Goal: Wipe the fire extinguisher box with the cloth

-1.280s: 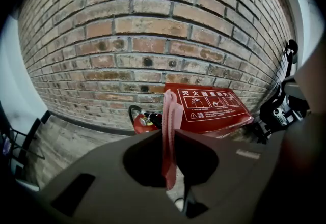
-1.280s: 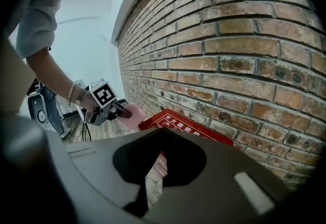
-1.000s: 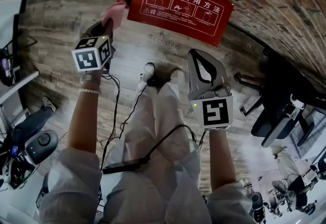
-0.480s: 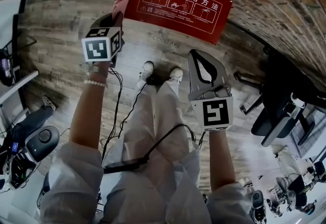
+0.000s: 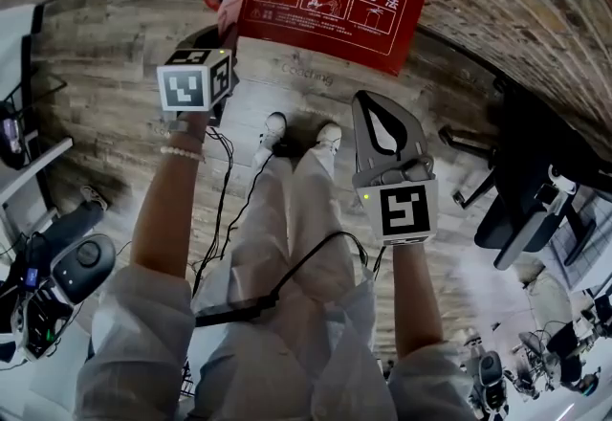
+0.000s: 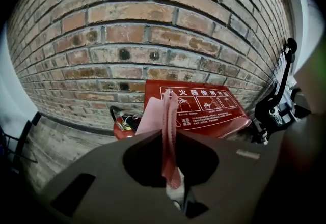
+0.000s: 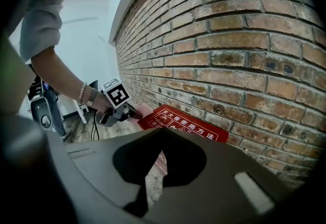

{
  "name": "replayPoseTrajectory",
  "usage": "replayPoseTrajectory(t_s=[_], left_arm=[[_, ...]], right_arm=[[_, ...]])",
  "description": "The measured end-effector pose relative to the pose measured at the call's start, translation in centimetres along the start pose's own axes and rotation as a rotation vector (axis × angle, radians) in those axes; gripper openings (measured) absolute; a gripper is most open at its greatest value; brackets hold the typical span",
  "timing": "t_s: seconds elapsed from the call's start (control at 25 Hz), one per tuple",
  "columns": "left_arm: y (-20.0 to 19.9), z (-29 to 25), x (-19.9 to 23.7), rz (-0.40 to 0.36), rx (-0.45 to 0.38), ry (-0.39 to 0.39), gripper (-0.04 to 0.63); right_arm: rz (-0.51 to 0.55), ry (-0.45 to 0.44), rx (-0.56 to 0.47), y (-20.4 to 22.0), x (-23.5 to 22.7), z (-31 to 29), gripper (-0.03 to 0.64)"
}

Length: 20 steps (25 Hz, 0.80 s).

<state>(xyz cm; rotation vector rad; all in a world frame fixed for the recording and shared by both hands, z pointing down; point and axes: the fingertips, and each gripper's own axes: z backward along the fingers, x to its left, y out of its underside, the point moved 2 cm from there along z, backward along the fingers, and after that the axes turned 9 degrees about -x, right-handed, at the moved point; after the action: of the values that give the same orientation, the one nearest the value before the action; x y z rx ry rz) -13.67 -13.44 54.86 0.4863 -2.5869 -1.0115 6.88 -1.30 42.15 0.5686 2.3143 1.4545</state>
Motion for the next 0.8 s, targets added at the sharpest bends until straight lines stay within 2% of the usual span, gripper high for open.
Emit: replayPoseTrajectory(t_s=[0.8], left_arm=[[0.0, -0.3, -2.3, -0.031, 0.019, 0.01, 0.008]], right_arm=[[-0.021, 0.007, -0.003, 1.1, -0.5, 1.3, 0.008]])
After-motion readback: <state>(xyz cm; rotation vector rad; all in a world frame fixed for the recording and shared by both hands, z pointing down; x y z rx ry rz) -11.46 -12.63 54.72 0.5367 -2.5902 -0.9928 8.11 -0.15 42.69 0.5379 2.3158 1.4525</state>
